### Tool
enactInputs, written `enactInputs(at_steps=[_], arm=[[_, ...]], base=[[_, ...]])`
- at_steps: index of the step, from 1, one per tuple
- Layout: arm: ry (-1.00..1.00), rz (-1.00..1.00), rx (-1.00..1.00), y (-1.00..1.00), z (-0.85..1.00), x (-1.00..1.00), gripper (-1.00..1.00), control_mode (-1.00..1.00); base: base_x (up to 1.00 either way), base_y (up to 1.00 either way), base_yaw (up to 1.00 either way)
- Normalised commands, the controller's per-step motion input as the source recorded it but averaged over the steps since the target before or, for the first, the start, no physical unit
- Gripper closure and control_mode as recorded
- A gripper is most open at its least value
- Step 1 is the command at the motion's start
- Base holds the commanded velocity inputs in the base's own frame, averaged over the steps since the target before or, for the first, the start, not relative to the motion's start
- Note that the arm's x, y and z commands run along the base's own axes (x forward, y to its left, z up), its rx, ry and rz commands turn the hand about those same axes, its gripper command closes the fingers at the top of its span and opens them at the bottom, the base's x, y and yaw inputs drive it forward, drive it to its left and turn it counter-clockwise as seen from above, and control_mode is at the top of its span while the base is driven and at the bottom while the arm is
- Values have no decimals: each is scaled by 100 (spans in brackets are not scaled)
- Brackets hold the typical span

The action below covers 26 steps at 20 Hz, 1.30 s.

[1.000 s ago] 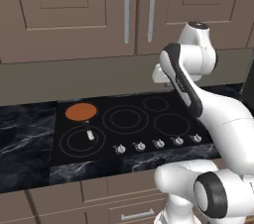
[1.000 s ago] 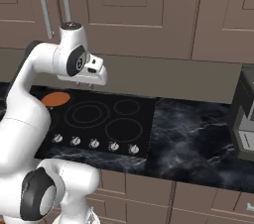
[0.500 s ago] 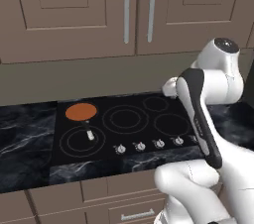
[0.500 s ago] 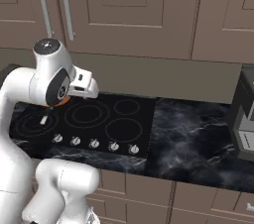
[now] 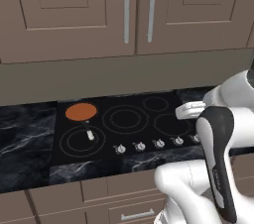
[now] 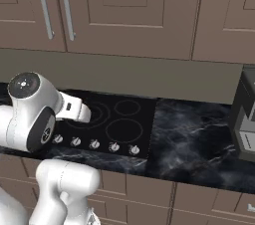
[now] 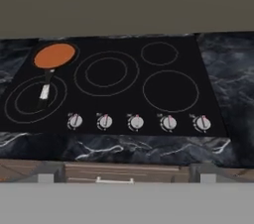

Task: Retrieve the chicken drumstick from the fridge and place it on the saucepan with marinade on the stove.

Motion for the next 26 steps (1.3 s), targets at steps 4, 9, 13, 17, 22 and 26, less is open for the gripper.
enactInputs(at_steps=[4, 9, 13, 17, 22, 26], arm=[[-4, 0, 0, 0, -8, -76, -100, -100], [-1, 0, 0, 0, -5, -47, -100, -100], [0, 0, 0, 0, 0, -6, -100, 100], [0, 0, 0, 0, 0, 0, -100, 100], [0, 0, 0, 0, 0, 0, -100, 100], [0, 0, 0, 0, 0, 0, -100, 100]], base=[[0, 0, 0], [0, 0, 0], [0, 0, 0], [-17, 0, 0], [-69, 0, 0], [-60, 0, 2]])
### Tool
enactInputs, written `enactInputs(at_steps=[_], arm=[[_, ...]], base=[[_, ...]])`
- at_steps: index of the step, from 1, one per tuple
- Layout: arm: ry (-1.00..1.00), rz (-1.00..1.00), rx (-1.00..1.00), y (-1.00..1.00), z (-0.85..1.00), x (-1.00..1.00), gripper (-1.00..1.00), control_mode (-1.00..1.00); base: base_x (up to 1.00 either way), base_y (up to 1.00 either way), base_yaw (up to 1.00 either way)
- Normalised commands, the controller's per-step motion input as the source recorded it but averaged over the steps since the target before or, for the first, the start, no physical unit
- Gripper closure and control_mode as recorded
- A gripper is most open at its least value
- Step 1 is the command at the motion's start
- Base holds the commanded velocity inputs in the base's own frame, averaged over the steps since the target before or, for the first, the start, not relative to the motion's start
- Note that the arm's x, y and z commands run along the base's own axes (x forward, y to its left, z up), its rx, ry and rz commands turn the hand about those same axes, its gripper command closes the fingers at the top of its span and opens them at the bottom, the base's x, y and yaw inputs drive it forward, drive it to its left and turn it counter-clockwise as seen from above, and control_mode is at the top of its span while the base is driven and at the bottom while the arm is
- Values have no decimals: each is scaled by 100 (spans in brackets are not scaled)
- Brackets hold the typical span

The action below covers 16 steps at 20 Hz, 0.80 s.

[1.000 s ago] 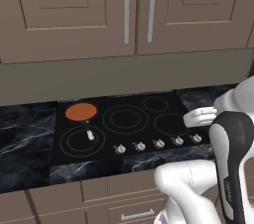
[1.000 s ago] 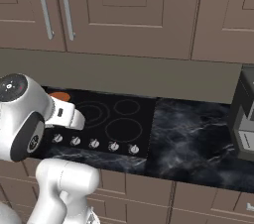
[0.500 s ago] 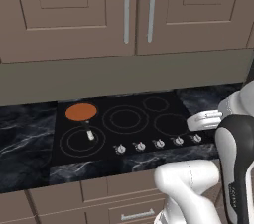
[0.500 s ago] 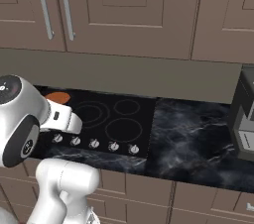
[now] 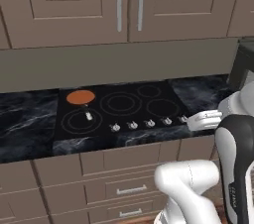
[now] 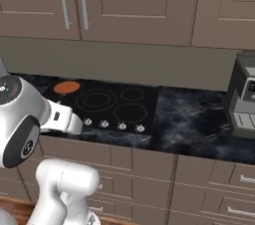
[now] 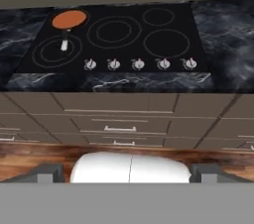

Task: Retrieve the chicken drumstick from the fridge and place it on the saucepan with marinade on the stove.

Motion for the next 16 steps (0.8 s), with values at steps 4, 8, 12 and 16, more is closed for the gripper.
enactInputs(at_steps=[4, 8, 12, 16], arm=[[0, 0, 0, 0, 0, 0, -100, 100], [0, 0, 0, 0, 0, 0, -100, 100], [0, 0, 0, 0, 0, 0, -100, 100], [0, 0, 0, 0, 0, 0, -100, 100]], base=[[-67, 0, 5], [-69, 0, 5], [-54, 0, 12], [-31, 0, 35]])
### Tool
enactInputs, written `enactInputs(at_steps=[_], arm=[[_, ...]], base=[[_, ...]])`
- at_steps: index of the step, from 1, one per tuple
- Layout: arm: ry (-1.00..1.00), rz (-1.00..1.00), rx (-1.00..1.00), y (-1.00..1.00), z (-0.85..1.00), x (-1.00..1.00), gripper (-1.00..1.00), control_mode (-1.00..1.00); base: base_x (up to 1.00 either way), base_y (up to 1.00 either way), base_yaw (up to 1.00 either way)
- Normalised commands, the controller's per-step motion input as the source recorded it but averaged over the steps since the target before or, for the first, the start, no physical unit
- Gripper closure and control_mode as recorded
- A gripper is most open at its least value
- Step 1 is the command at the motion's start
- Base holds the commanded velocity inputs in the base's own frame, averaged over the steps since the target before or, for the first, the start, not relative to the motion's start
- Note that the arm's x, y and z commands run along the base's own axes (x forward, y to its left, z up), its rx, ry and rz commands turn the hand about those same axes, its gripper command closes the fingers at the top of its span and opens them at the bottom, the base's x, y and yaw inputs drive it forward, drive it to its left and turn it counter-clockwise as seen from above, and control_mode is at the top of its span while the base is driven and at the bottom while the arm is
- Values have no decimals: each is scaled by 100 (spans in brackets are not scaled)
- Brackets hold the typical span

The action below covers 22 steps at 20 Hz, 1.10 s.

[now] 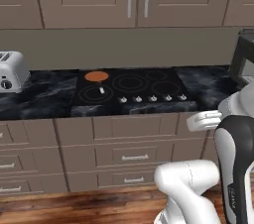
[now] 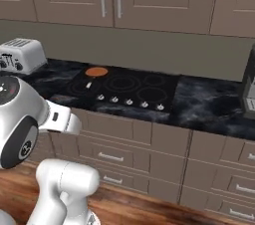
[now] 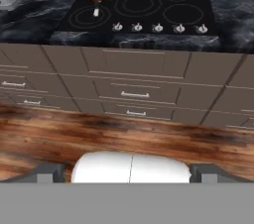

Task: Retrieve the chicken drumstick from the fridge and place it on the saucepan with marinade on the stove.

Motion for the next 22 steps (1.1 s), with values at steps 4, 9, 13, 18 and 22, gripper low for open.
enactInputs(at_steps=[4, 9, 13, 18, 22], arm=[[0, 0, 0, 0, 0, 0, -100, 100], [0, 0, 0, 0, 0, 0, -100, 100], [0, 0, 0, 0, 0, 0, -100, 100], [0, 0, 0, 0, 0, 0, -100, 100], [0, 0, 0, 0, 0, 0, -100, 100]], base=[[-15, 0, 48], [-3, 0, 52], [0, 0, 59], [0, 0, 61], [11, 0, 46]])
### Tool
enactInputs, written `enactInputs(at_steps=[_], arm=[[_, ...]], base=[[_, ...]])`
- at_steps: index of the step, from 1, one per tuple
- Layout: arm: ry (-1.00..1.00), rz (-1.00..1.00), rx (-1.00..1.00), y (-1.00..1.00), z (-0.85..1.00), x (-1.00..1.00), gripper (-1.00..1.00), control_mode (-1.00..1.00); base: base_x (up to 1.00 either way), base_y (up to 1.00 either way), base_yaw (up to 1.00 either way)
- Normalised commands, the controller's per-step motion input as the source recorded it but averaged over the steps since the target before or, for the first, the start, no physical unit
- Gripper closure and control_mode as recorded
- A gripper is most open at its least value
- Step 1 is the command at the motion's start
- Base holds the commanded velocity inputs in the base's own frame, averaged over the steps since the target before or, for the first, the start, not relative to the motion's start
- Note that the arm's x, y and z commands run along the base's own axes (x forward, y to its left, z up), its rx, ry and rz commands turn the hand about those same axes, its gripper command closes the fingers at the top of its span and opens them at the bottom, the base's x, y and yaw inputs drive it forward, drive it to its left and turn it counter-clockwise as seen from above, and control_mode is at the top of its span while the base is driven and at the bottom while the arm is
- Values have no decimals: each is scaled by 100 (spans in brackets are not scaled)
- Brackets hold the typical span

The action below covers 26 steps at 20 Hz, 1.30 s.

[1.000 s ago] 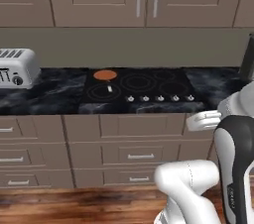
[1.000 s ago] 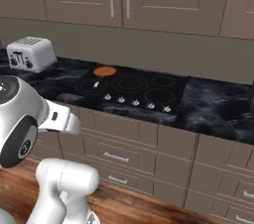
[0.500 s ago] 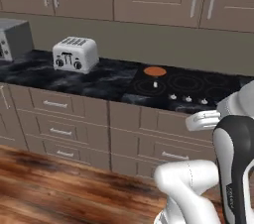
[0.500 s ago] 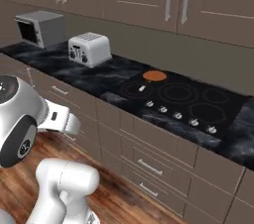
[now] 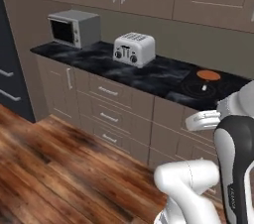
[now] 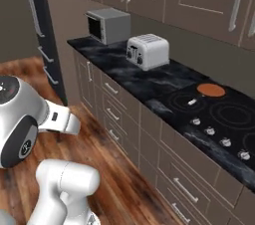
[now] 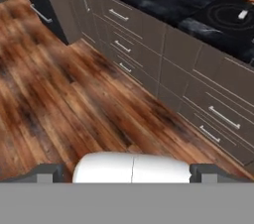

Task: Retrieve the chicken drumstick from the fridge and place it on the saucepan with marinade on the stove.

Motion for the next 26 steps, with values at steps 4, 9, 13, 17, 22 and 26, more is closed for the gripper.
enactInputs(at_steps=[4, 9, 13, 17, 22, 26], arm=[[0, 0, 0, 0, 0, 0, -100, 100], [0, 0, 0, 0, 0, 0, -100, 100], [0, 0, 0, 0, 0, 0, -100, 100], [0, 0, 0, 0, 0, 0, -100, 100], [0, 0, 0, 0, 0, 0, -100, 100], [0, 0, 0, 0, 0, 0, -100, 100]], base=[[56, 13, 23], [90, 29, 9], [100, 46, 3], [100, 73, 0], [100, 89, 0], [100, 99, -10]])
